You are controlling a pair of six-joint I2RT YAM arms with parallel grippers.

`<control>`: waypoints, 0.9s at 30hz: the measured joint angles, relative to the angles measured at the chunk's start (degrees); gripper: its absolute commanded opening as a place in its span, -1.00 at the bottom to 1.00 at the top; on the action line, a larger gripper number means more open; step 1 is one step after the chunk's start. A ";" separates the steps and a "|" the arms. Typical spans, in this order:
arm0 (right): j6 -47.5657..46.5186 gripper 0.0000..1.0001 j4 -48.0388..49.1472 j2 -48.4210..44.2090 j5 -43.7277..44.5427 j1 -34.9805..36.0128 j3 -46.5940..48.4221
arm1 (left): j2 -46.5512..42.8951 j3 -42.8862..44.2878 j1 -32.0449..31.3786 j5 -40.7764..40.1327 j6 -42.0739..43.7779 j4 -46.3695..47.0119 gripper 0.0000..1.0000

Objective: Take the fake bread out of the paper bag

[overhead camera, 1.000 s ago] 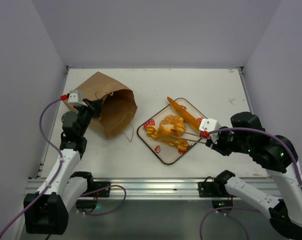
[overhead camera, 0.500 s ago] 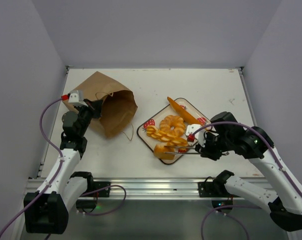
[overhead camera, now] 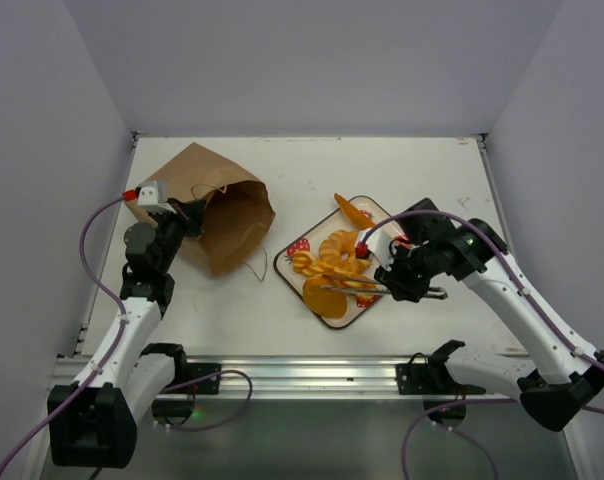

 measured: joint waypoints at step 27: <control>-0.17 -0.60 -0.61 15.85 -8.28 -8.35 9.84 | -0.17 0.00 0.00 0.02 0.00 0.00 -1.00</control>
